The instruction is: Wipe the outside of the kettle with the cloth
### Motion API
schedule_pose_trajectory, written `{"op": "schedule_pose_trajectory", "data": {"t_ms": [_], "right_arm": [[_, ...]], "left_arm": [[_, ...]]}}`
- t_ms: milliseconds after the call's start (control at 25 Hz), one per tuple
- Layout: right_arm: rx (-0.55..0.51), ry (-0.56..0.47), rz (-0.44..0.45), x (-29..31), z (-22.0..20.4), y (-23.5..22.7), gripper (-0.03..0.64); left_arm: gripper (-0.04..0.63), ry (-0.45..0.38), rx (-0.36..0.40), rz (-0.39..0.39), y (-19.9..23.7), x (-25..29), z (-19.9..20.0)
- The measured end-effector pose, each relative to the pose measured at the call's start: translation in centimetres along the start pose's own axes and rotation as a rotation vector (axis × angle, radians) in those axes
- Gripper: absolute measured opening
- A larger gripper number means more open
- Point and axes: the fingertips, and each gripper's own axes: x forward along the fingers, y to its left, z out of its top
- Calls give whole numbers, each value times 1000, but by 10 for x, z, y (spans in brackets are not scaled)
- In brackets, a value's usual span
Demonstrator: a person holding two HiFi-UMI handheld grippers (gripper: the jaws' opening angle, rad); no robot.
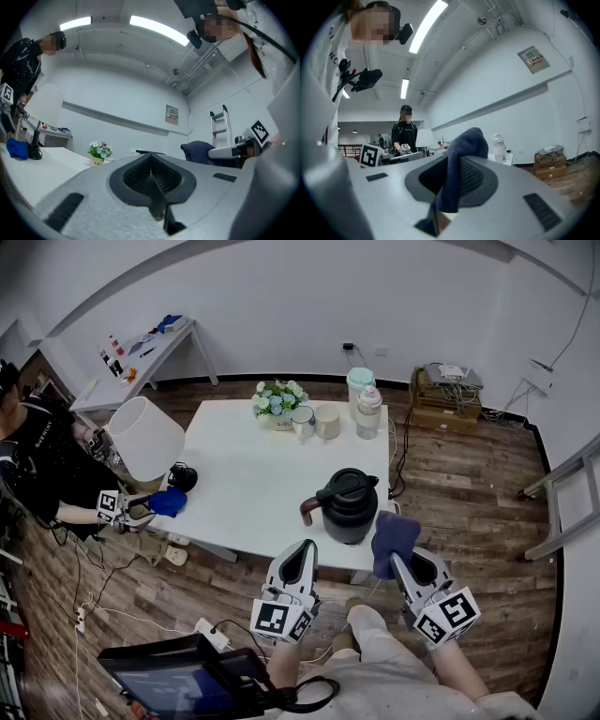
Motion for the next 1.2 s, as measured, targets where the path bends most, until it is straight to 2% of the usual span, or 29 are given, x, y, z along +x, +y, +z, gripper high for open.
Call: {"op": "schedule_pose_trajectory", "data": {"t_ms": [120, 240, 360, 600, 760, 920, 1200], "right_arm": [[19, -30, 48, 19, 12, -2, 51], [64, -48, 111, 37, 26, -5, 51], [105, -33, 188, 59, 44, -7, 51], [174, 89, 361, 123, 73, 14, 51], [206, 215, 481, 154, 60, 47, 51], [204, 321, 440, 169, 35, 36, 51], [290, 374, 356, 160, 26, -11, 51]], "left_arm": [[9, -5, 17, 17, 13, 8, 6], [9, 8, 76, 13, 22, 17, 5], [42, 14, 88, 36, 36, 27, 1], [43, 10, 78, 52, 42, 46, -7], [43, 4, 45, 68, 46, 49, -5], [44, -2, 49, 67, 51, 52, -9], [43, -5, 46, 48, 49, 61, -7]]}}
